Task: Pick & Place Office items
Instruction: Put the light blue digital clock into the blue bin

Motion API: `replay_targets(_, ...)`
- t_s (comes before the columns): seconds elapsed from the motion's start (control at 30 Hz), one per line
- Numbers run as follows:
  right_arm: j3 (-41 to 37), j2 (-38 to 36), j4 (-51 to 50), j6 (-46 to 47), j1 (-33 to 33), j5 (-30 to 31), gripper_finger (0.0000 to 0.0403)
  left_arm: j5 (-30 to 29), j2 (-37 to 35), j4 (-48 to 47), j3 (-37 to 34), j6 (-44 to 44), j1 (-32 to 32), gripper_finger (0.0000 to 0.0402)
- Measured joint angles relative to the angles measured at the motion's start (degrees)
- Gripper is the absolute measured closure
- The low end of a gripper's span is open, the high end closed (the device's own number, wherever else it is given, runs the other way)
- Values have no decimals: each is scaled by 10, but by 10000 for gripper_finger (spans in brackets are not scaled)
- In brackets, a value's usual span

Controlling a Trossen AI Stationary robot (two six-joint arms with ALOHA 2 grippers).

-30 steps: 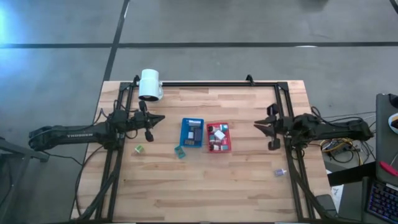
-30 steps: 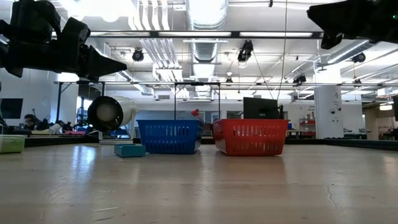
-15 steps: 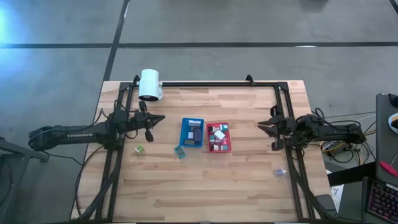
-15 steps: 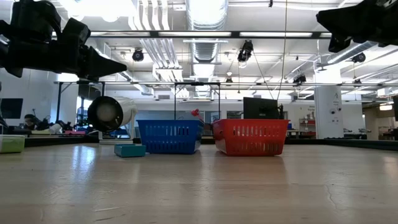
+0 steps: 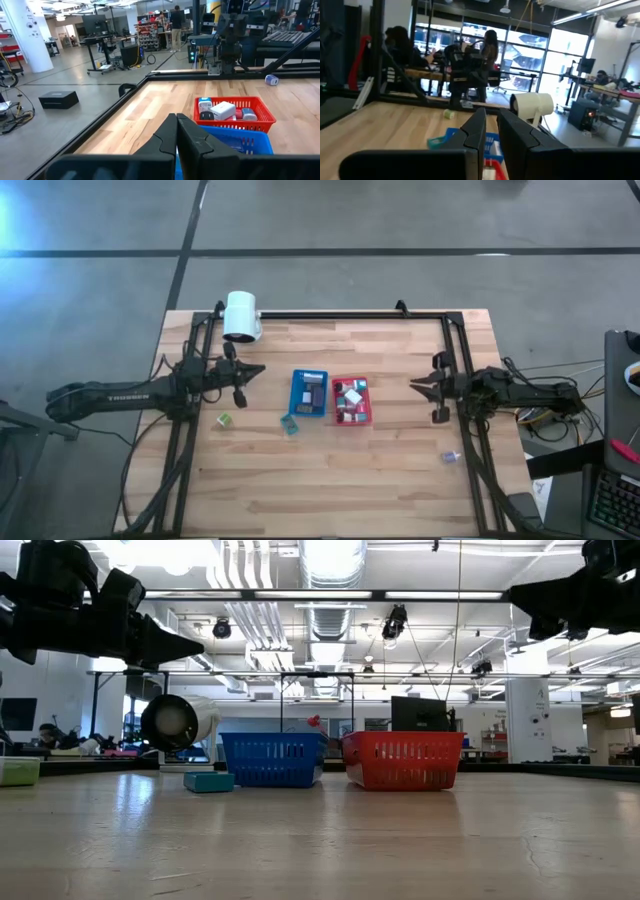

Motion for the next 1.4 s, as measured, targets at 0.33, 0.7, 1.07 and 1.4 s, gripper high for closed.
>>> replay_targets(0.33,0,1,-10,5,-22,0,360,1,0,20,0,-35,0,390)
replay_targets(0.7,0,1,-4,13,-22,0,360,50,38,-135,81,-95,-33,393)
replay_targets(1.07,0,1,31,35,-21,59,360,-2,177,-134,155,-112,-144,383)
replay_targets(1.4,0,0,48,7,-21,60,360,-114,277,-135,185,-194,-260,277)
